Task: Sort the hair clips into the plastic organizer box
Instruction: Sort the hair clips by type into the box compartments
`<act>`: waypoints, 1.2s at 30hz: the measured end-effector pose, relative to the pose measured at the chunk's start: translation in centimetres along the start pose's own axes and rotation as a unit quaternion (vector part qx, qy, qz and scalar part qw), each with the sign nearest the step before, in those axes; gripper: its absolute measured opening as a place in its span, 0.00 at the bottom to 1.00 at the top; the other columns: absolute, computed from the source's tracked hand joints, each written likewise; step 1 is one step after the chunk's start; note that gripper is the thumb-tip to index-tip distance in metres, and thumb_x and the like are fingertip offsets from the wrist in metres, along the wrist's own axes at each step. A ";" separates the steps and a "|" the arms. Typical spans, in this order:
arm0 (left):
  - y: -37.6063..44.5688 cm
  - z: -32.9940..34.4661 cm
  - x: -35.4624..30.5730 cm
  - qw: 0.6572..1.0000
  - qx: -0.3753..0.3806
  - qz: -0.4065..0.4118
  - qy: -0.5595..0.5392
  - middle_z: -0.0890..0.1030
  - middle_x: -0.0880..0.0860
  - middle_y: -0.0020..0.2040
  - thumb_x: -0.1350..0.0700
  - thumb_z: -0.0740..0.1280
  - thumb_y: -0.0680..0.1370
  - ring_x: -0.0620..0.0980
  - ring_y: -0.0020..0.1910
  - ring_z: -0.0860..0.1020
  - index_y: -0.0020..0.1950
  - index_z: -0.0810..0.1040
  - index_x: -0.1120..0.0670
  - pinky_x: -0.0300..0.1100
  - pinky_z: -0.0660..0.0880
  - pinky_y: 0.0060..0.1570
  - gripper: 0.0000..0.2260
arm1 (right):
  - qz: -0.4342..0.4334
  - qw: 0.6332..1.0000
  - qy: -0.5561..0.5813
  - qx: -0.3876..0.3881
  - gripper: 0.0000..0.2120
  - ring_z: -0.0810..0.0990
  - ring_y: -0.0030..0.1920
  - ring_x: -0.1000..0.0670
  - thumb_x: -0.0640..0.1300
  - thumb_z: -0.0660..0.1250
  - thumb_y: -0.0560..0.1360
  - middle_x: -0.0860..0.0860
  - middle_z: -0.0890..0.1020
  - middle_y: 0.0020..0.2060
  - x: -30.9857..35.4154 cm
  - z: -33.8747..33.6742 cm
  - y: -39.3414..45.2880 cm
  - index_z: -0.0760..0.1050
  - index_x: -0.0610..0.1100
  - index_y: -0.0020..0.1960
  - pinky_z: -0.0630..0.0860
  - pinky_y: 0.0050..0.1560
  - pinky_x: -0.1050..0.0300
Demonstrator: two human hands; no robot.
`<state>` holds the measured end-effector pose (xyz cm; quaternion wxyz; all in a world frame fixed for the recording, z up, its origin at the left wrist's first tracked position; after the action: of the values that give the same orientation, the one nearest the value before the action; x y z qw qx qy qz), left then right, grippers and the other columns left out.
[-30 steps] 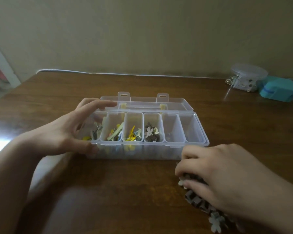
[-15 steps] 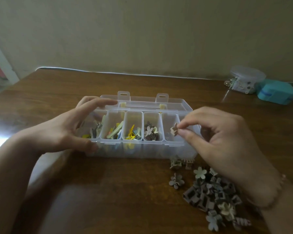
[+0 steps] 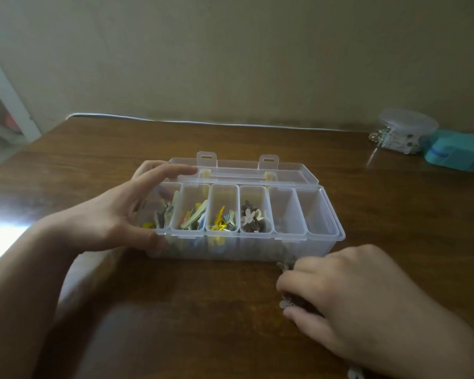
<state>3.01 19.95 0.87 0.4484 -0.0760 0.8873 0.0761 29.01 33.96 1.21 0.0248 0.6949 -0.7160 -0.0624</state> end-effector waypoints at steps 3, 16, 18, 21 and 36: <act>0.0 0.0 0.1 1.000 0.001 -0.004 0.005 0.65 0.39 0.69 0.45 0.76 0.59 0.48 0.67 0.73 0.72 0.65 0.33 0.43 0.72 0.64 0.43 | -0.026 0.993 0.094 -0.064 0.06 0.79 0.34 0.59 0.58 0.65 0.71 0.61 0.80 0.37 0.1 -1.3 0.3 0.77 0.57 0.45 0.75 0.30 0.57; 0.0 0.0 0.0 1.000 0.000 -0.002 0.006 0.65 0.40 0.69 0.46 0.76 0.59 0.47 0.67 0.74 0.71 0.66 0.32 0.46 0.70 0.65 0.42 | 0.047 0.959 0.148 -0.239 0.07 0.82 0.42 0.56 0.50 0.68 0.75 0.58 0.83 0.42 -2.3 -2.6 0.9 0.82 0.49 0.46 0.79 0.39 0.55; 0.0 0.0 0.0 1.000 0.001 -0.002 0.005 0.65 0.39 0.69 0.46 0.76 0.59 0.47 0.67 0.74 0.71 0.66 0.32 0.47 0.70 0.65 0.42 | -0.005 0.971 0.138 -0.197 0.06 0.82 0.40 0.56 0.50 0.70 0.74 0.59 0.83 0.41 -1.6 -2.6 0.3 0.82 0.50 0.49 0.79 0.36 0.54; 0.0 0.0 0.0 1.000 0.002 0.002 0.009 0.65 0.39 0.69 0.46 0.76 0.60 0.47 0.67 0.73 0.72 0.66 0.33 0.42 0.71 0.65 0.42 | -0.005 0.996 0.012 -0.089 0.10 0.80 0.29 0.53 0.53 0.70 0.70 0.59 0.82 0.35 -0.7 -1.3 0.4 0.81 0.55 0.51 0.75 0.24 0.54; -0.1 0.0 0.0 1.000 0.002 -0.007 0.019 0.64 0.36 0.68 0.44 0.76 0.59 0.44 0.67 0.73 0.72 0.65 0.32 0.45 0.70 0.63 0.43 | 0.101 0.948 0.126 -0.274 0.11 0.77 0.46 0.53 0.54 0.67 0.73 0.56 0.80 0.46 -2.2 -2.4 1.3 0.81 0.48 0.50 0.75 0.42 0.55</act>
<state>2.96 19.88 0.85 0.4322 -0.0831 0.8952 0.0700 28.04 36.11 3.84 0.3100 0.5876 -0.7289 -0.1655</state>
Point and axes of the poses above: each hand's wrist, its own y-axis towards the middle knuckle, its own z-axis out of the palm, x = y × z, the point moved 3 cm from there along y, towards the middle knuckle
